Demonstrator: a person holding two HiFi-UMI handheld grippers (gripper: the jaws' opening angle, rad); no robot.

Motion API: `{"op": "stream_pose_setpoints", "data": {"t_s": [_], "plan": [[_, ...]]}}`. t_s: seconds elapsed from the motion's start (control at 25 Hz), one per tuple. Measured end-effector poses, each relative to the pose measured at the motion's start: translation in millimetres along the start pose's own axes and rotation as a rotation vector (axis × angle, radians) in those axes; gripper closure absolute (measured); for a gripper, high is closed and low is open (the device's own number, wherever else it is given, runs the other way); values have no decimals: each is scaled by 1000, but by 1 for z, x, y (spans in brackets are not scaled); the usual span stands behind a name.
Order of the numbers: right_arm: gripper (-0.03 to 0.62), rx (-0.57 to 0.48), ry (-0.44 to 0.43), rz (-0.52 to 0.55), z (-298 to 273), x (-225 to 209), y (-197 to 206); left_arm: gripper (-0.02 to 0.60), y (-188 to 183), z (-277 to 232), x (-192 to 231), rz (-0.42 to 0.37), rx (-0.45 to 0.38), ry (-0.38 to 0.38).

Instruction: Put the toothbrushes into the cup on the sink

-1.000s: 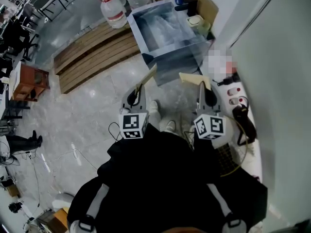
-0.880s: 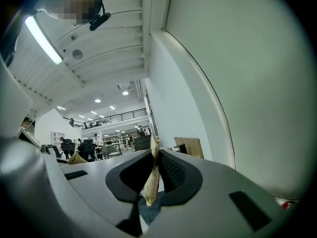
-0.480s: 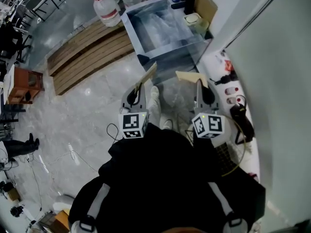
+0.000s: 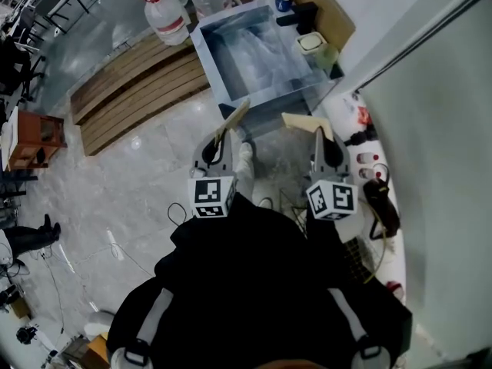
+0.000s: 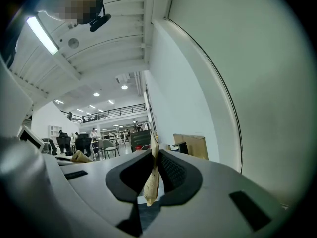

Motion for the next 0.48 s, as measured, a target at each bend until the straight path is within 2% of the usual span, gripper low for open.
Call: {"op": "stream_pose_setpoints", "data": {"t_s": [0.48], "plan": [[554,11,47,38,-122,18,-34,577,-50,-102,82,30,-8,70]]}}
Point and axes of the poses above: the fingertips, and each gripper's own axes: z backward along the fingers, x to its left, y out of its underside, the point moved 5 cm from there along z, backward along the fingers, and after that the axes turned 10 degrees about y, right-handed, at the moved point
